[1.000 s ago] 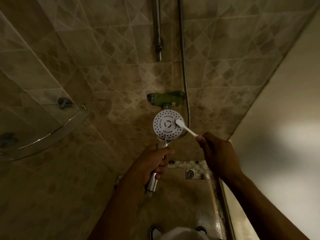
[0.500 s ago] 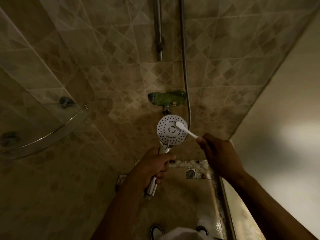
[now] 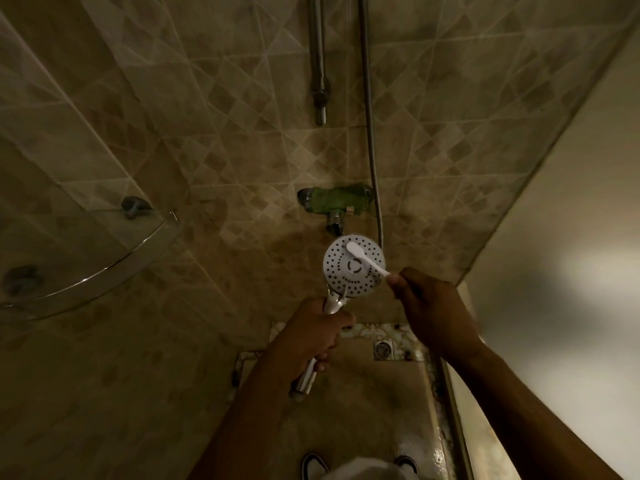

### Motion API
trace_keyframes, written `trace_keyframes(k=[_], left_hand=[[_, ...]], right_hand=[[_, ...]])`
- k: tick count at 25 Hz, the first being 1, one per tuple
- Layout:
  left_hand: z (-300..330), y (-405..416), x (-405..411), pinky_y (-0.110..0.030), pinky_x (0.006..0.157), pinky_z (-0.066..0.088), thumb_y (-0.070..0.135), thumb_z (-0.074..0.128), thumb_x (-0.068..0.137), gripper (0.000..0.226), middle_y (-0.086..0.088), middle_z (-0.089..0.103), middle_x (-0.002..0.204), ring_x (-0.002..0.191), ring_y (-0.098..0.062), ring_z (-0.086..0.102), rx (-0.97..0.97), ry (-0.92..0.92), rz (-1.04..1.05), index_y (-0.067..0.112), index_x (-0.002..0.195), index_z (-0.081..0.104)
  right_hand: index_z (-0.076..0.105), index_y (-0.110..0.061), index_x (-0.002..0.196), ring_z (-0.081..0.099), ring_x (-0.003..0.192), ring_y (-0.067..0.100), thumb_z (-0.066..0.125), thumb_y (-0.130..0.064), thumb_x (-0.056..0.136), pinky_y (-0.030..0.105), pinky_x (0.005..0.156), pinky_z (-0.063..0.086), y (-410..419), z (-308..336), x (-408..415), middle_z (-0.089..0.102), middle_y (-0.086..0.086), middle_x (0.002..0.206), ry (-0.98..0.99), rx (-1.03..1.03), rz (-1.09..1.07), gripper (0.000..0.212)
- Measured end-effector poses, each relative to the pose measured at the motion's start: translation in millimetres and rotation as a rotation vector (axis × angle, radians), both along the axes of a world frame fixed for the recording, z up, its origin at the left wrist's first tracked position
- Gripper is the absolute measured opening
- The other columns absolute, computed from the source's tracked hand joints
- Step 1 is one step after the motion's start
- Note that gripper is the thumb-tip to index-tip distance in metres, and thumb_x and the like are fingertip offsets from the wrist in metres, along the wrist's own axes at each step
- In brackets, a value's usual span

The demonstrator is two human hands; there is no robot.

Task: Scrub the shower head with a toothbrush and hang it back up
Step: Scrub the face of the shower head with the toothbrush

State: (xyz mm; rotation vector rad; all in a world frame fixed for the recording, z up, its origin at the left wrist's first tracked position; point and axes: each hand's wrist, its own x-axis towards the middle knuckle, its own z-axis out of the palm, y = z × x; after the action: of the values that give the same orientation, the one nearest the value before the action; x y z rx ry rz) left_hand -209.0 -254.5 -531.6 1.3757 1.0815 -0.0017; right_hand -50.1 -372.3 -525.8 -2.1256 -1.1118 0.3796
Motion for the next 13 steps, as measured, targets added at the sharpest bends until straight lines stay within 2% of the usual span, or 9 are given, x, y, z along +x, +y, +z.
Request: trace_keyframes(k=[4, 8, 13], left_hand=[[-3.5, 6.3, -7.7, -0.022, 0.042, 0.031, 0.027, 0.065, 0.094, 0.015, -0.001, 0.043, 0.054, 0.04, -0.013, 0.033, 0.01, -0.02, -0.011, 0.018, 0.083, 0.058], [-6.9, 9.6, -12.6, -0.022, 0.042, 0.032, 0.028, 0.066, 0.093, 0.014, -0.001, 0.043, 0.055, 0.04, -0.013, 0.034, 0.023, -0.007, 0.002, 0.02, 0.084, 0.058], [-7.7, 1.7, -3.4, -0.021, 0.04, 0.033, 0.028, 0.064, 0.094, 0.011, 0.0, 0.043, 0.054, 0.038, -0.011, 0.035, 0.037, 0.001, -0.048, 0.018, 0.096, 0.06]], right_hand=[[0.051, -0.037, 0.072, 0.051, 0.046, 0.005, 0.043, -0.046, 0.099, 0.021, 0.046, 0.038, -1.9, -0.8, 3.4, 0.056, -0.005, 0.056, -0.006, -0.01, -0.002, 0.03], [0.059, -0.03, 0.077, 0.057, 0.051, 0.011, 0.043, -0.047, 0.099, 0.03, 0.05, 0.046, -11.8, -6.2, 6.4, 0.06, -0.003, 0.06, 0.039, -0.048, 0.006, 0.032], [0.052, -0.036, 0.072, 0.051, 0.046, 0.007, 0.044, -0.045, 0.1, 0.021, 0.045, 0.038, -2.5, -4.4, 2.1, 0.056, -0.006, 0.056, 0.026, -0.01, 0.008, 0.03]])
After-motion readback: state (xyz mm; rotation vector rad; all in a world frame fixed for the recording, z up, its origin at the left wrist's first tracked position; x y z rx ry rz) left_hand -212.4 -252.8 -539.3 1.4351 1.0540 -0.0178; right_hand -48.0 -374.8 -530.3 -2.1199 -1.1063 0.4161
